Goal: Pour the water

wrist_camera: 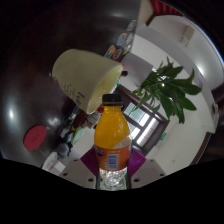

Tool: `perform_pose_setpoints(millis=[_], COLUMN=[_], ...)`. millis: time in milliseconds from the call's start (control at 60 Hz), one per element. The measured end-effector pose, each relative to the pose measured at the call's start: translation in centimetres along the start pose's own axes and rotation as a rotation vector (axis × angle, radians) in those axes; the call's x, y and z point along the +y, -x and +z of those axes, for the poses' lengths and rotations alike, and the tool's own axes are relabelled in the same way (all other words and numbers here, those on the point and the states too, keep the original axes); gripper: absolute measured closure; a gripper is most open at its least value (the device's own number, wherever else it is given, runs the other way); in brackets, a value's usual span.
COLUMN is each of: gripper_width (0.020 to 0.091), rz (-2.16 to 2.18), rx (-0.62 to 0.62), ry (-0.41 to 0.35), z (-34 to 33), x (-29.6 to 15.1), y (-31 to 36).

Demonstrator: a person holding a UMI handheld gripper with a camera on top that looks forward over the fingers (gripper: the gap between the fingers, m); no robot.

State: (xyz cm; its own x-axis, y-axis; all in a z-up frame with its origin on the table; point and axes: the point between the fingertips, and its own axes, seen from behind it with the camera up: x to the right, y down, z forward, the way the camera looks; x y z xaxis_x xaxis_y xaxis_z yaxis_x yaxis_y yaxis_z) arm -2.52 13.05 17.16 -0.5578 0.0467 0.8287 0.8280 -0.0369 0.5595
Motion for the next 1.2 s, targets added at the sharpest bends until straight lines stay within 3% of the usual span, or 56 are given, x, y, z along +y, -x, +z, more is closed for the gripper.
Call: perform_pose_setpoints(millis=[100,250,500,517,583,833,1033,1200], gripper_width=[0.0761,0.0761,0.0760,0.0762,0.0761,0.0753,0.0753,0.0603], rz=[0.249,0.927,1.770,1.804,1.927,2.117,2.126,2.136], rx=[-0.048,-0.244,-0.396,-0.402,-0.434,-0.432,-0.343,-0.344], ry=[-0.022,-0.089,-0.145,-0.129,-0.168,-0.231,-0.295,-0.271], z=[-0.6,-2.3,-1.6,-2.0,-1.2,-0.3,-1.3,-1.6], x=[0.6,0.4,2.6,0.9,2.5,1.5,2.1,2.3], y=[0.4,2.0,3.4,3.1,5.1,7.8,7.4,7.5])
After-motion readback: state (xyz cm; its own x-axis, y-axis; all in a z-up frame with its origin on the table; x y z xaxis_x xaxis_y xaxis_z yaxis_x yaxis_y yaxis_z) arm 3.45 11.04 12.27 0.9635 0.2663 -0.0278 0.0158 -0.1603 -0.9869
